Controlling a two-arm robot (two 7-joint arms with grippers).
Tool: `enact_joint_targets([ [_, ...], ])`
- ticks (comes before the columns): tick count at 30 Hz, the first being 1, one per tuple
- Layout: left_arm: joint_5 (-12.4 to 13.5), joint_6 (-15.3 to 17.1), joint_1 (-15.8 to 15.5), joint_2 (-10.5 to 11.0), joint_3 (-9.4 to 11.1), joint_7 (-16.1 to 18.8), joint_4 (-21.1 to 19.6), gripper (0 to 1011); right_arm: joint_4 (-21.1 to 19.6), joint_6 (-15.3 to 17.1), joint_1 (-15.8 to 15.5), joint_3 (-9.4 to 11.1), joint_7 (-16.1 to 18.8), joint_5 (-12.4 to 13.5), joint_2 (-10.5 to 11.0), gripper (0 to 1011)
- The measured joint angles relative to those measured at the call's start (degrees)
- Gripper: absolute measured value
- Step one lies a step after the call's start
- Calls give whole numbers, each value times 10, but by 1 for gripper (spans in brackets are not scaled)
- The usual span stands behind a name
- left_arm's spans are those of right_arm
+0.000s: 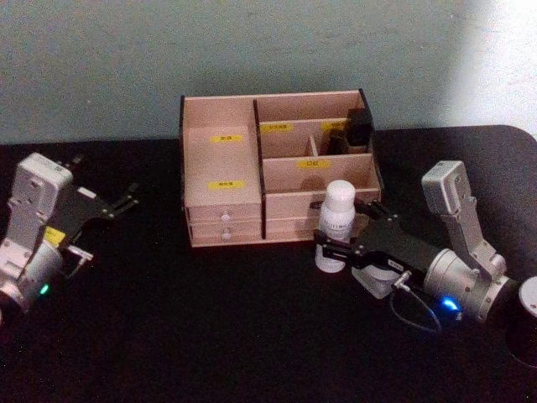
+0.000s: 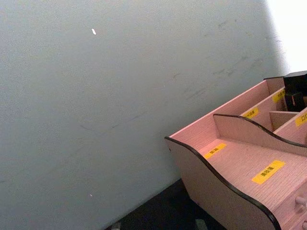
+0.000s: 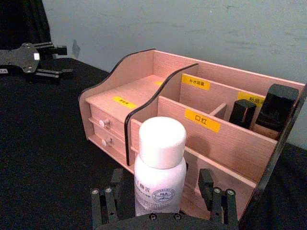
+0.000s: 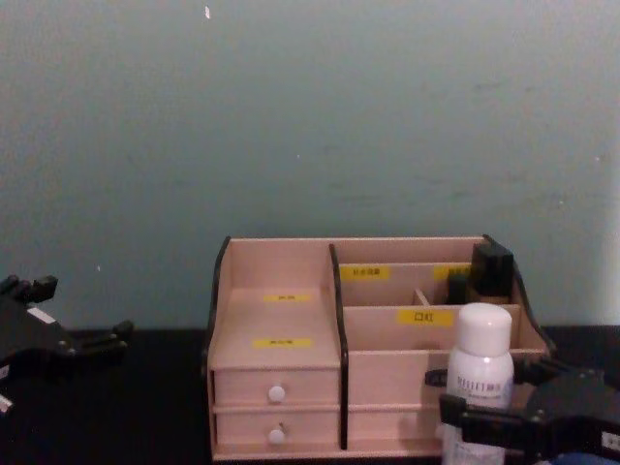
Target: Pick up the facial cleanser and watermelon frost from the table and place them into the tiered storage box.
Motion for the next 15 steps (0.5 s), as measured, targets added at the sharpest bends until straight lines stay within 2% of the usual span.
enact_joint_targets([
  [15,0,0,0,0,0,0,0,1001,14,9,9,-3,-1,3,-5,1000],
])
